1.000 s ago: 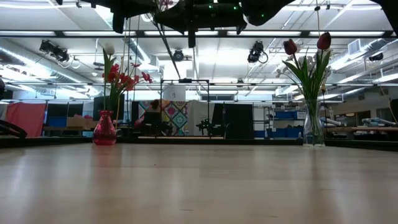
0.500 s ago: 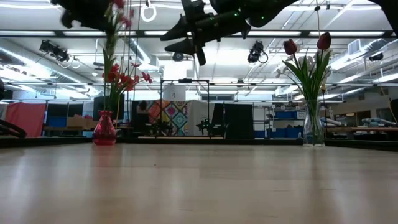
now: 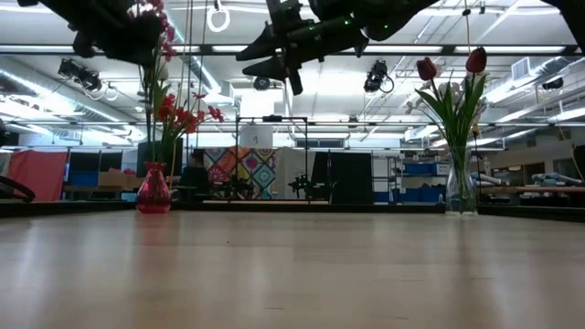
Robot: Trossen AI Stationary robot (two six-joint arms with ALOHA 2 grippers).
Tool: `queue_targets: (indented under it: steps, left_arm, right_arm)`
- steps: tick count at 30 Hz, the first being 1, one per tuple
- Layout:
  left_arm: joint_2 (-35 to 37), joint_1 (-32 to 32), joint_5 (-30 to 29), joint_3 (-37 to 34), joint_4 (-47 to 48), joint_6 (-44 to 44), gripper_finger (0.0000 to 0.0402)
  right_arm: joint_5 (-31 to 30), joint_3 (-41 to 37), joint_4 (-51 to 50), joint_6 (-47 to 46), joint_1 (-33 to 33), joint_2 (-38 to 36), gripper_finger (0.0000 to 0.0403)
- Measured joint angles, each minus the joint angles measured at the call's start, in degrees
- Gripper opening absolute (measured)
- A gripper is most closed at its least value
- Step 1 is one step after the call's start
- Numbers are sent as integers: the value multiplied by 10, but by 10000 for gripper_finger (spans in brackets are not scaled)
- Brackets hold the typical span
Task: Sort flowers into vase by color
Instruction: Put the red flowers into the red vase
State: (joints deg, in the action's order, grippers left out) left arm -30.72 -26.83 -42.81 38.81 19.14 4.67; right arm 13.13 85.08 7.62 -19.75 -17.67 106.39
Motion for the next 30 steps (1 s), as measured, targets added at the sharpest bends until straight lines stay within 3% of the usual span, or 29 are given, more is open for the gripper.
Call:
queue_targets:
  steps: [7, 13, 21, 24, 30]
  left_arm:
    - [-1, -20, 0, -26, -2, 49, 42]
    - [-6, -23, 0, -10, 52, 96, 141]
    - [-52, -30, 37, 90, 277, 277, 278]
    - [-80, -42, 64, 136, 372, 347, 292]
    - [-130, -56, 129, 207, 515, 408, 294]
  right_arm:
    - [0, 0, -26, -29, -3, 0, 159]
    - [3, 0, -115, -76, -7, 0, 180]
    - [7, 0, -198, -103, -5, 0, 183]
    - [19, 0, -216, -103, 0, 0, 183]
    - [42, 0, -237, -99, 11, 1, 183]
